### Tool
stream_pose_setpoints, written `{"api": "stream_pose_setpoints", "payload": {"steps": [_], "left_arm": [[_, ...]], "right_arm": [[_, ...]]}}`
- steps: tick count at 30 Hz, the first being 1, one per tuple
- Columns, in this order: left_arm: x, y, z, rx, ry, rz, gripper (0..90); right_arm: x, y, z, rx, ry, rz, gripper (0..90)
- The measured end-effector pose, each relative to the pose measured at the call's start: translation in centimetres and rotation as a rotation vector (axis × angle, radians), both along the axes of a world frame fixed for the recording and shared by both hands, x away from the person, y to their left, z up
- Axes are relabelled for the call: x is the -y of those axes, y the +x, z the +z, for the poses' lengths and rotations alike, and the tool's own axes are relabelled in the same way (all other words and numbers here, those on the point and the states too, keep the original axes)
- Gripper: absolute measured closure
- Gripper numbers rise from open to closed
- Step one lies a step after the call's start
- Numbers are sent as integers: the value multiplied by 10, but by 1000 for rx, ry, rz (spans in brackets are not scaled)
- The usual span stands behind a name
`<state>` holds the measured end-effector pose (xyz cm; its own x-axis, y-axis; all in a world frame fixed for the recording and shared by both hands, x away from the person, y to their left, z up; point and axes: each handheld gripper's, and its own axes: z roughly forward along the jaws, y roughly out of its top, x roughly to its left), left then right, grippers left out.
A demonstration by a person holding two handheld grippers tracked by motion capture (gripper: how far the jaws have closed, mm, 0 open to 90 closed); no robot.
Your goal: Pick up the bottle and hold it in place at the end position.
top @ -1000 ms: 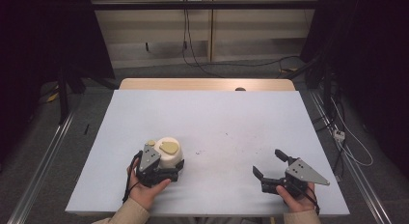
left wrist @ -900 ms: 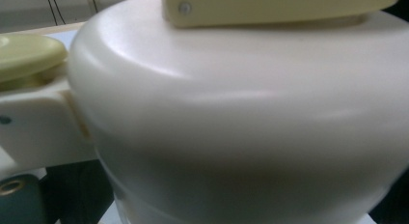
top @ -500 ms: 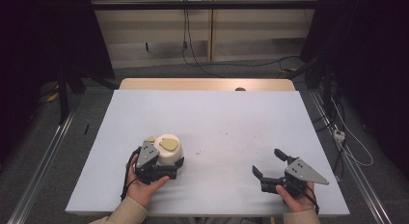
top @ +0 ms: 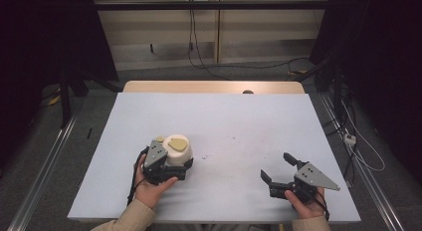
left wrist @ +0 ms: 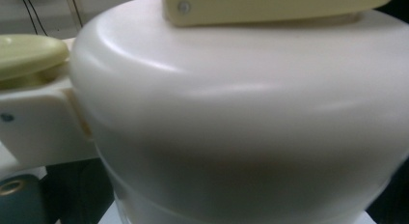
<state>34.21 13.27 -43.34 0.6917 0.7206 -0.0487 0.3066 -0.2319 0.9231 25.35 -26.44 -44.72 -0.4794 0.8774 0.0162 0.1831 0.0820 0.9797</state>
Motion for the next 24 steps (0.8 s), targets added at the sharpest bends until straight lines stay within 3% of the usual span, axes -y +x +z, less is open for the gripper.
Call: {"api": "stream_pose_setpoints", "payload": {"steps": [24], "left_arm": [[16,15,4,22,-20,2,49]], "right_arm": [[0,0,0,4,1,4,34]]}}
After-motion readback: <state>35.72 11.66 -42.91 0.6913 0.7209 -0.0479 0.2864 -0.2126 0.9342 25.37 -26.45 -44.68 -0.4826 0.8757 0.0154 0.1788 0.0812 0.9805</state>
